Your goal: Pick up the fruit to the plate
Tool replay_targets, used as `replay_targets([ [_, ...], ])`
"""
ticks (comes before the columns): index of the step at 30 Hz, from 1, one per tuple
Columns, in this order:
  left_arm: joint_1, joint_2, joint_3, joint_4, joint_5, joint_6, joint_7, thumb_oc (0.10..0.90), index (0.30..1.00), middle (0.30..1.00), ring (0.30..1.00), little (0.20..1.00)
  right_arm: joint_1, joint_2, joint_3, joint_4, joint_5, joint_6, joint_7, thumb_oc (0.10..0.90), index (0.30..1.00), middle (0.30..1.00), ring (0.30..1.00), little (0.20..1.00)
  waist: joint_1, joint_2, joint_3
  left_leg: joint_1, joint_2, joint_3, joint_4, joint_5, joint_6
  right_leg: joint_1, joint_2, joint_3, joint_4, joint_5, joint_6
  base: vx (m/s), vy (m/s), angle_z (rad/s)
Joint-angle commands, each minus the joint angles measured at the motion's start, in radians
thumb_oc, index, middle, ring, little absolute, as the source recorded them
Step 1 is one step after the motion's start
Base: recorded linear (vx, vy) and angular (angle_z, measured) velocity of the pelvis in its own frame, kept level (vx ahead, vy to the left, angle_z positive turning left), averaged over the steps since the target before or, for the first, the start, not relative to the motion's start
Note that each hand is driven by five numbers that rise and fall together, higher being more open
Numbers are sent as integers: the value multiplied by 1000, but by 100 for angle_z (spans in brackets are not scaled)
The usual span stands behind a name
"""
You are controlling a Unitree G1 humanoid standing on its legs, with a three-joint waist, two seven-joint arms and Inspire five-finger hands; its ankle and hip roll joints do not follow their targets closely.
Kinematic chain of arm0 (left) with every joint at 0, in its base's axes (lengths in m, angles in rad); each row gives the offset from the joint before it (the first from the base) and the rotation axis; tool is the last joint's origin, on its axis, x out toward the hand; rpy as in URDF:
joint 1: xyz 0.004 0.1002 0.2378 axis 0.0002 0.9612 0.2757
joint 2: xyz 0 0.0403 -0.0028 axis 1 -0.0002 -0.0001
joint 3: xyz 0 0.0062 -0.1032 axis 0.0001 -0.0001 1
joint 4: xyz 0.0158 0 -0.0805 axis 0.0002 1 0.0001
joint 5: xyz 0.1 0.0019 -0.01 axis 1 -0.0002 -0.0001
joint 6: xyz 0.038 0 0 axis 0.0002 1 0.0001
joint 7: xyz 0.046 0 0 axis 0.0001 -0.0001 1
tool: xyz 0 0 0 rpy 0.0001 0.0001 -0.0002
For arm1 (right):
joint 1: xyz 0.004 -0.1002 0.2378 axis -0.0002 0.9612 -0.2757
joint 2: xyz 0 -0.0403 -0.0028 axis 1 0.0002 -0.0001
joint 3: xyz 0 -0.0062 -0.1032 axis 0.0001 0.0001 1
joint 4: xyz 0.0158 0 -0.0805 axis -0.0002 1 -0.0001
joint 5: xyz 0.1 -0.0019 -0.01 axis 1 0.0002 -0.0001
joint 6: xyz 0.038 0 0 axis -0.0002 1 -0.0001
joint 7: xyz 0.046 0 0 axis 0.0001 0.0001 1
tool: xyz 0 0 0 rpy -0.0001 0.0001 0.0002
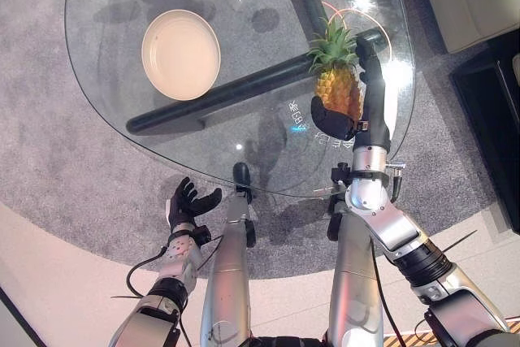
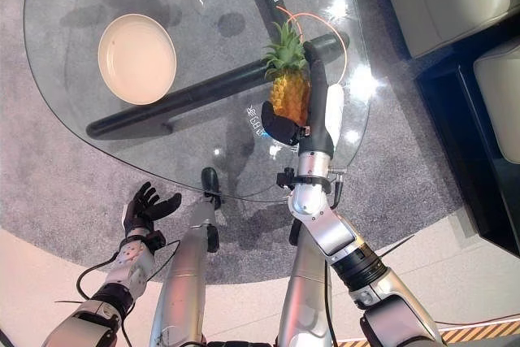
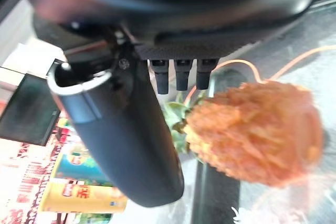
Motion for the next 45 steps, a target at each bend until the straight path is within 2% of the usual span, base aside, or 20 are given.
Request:
replay_targets([
  [1,46,33,-16,26,11,-47,35,800,900,900,900,900,-23,-3,-13,-80,17,-44,-17,800,900,900,900,900,-5,13,-16,-6,-45,10,76,-84,22,43,28,-81,-168,106,-14,0,0,0],
  [25,34,39,-36,27,15,-43,37,800,900,900,900,900,-24,32,6,64,-4,24,-128,800,900,900,900,900,3,16,-16,-23,-50,2,84,-85,28,24,34,-82,-152,106,-14,0,0,0],
  [33,33,34,-40,23,18,-38,38,800,900,900,900,900,-40,39,14,90,-12,61,-128,800,900,900,900,900,8,21,-16,-25,-52,0,85,-85,28,21,35,-82,-149,105,-15,0,0,0],
  [45,29,31,-49,29,18,-41,32,800,900,900,900,900,-62,65,20,179,83,74,-190,800,900,900,900,900,15,29,-16,-24,-54,1,84,-84,29,19,33,-85,-146,105,-18,0,0,0],
])
